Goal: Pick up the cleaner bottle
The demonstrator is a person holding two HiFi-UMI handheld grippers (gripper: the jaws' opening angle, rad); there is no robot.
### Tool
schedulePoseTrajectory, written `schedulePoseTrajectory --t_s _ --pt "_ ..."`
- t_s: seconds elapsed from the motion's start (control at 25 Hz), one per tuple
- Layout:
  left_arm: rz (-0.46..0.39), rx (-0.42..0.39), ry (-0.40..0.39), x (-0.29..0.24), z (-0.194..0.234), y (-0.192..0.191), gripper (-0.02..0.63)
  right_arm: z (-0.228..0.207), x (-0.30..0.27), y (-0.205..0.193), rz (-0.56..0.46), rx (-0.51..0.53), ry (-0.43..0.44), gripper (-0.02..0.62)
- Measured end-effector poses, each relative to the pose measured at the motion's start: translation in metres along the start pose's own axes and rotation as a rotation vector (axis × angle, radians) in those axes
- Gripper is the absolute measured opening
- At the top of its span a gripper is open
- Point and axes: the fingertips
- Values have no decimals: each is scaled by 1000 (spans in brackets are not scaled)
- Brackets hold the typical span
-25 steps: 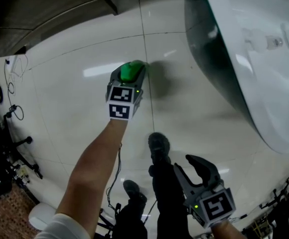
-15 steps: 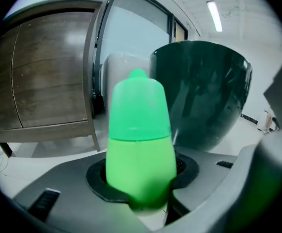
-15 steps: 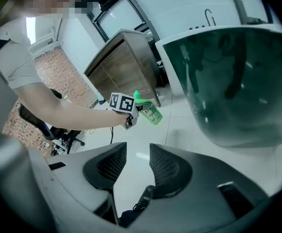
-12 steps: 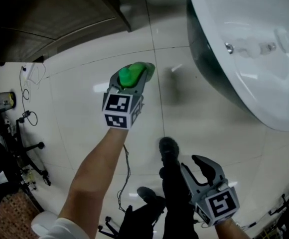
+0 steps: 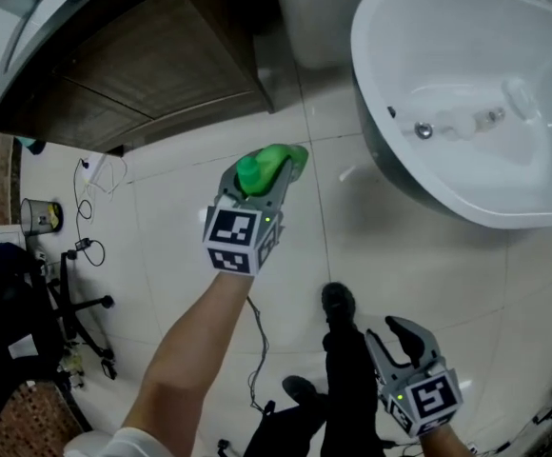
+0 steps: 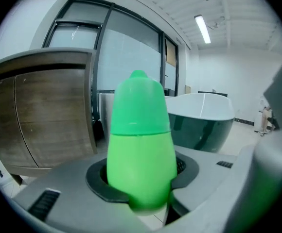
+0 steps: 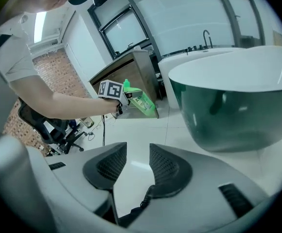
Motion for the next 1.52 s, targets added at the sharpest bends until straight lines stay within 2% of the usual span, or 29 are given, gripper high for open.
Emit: schedulePoseTrajectory --t_s 0.28,0.72,0.96,1.2,1.52 --pt "-47 -21 -10 49 -25 77 167 -6 57 21 -25 13 -50 155" --pt "-87 4 21 135 -62 177 167 3 136 57 -82 29 -79 155" --pt "-133 -19 57 181 -68 233 167 5 172 82 -121 73 -87 154" --pt "-211 -50 79 236 -87 297 167 21 207 107 -169 100 -76 154" --pt "-308 -88 113 319 -115 367 169 41 246 149 -237 189 -59 154"
Point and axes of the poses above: the fingertips, and each gripper's own axes: x backward along the fingers, z to its left, y out of its top, and after that the axes turned 15 degrees about -y, right-handed
